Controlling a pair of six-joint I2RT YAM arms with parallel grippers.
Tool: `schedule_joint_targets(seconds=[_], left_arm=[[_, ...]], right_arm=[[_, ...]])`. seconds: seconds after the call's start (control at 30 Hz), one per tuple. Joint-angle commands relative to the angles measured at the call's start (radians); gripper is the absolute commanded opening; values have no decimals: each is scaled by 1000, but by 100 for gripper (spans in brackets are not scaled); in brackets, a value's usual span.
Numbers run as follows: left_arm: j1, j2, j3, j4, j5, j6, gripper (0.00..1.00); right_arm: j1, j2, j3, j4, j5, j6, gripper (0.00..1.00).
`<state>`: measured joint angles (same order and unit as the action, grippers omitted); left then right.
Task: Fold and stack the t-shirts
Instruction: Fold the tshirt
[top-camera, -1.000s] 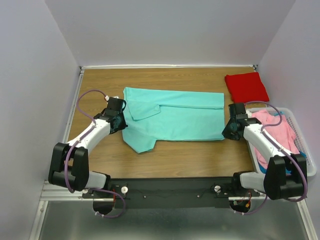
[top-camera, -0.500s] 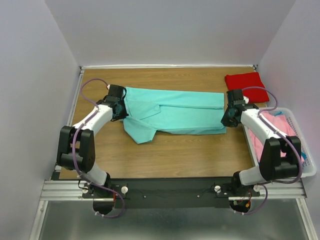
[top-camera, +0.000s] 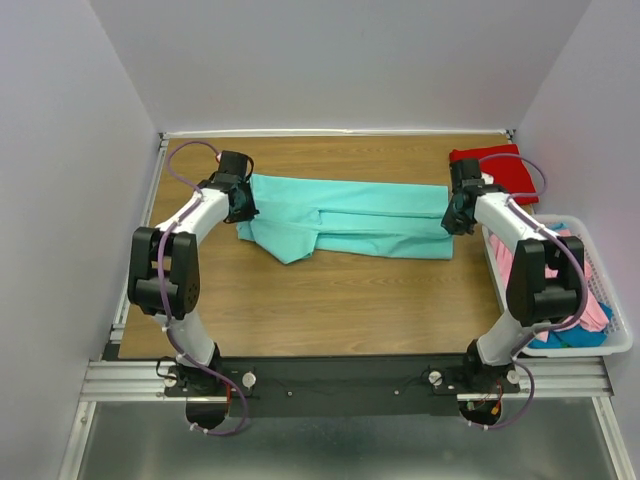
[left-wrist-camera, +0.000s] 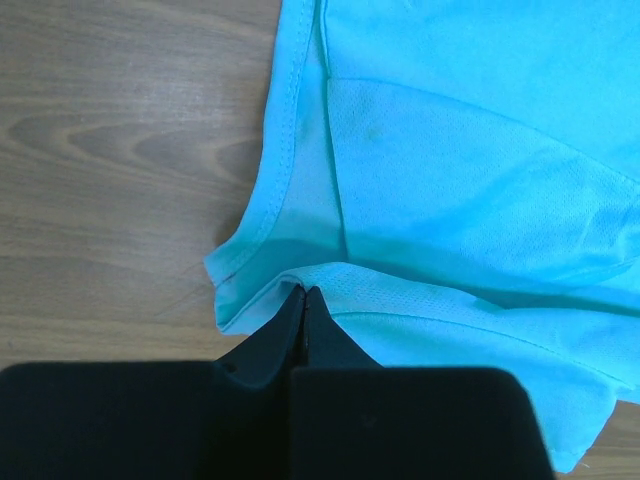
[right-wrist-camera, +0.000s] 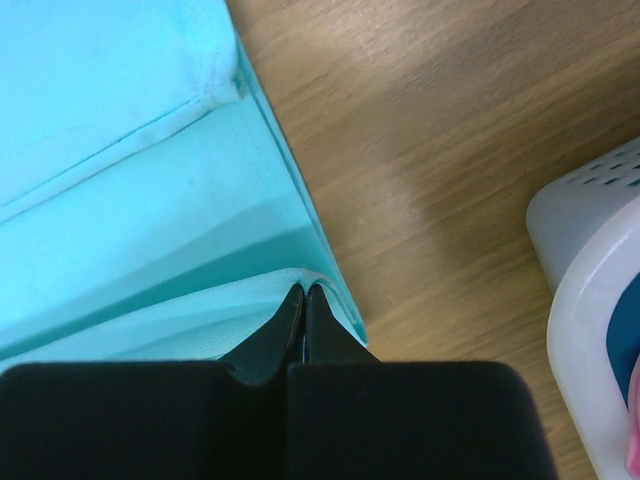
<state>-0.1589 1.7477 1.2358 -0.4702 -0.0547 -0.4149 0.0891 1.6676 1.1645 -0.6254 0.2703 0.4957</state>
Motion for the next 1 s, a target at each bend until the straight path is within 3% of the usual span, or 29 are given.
schedule_joint_targets(seconds=[0.0,0.33,0.97], left_arm=[[16,36,50,-19,10,19,0],[39,90,90,-4,13,11,0],[39,90,5,97,13,-36,0]], right_arm=[[-28,37,32,15,49,-11,1],[-60,103,37,70,21,14,1],[-58,153,103,93,-33,24,2]])
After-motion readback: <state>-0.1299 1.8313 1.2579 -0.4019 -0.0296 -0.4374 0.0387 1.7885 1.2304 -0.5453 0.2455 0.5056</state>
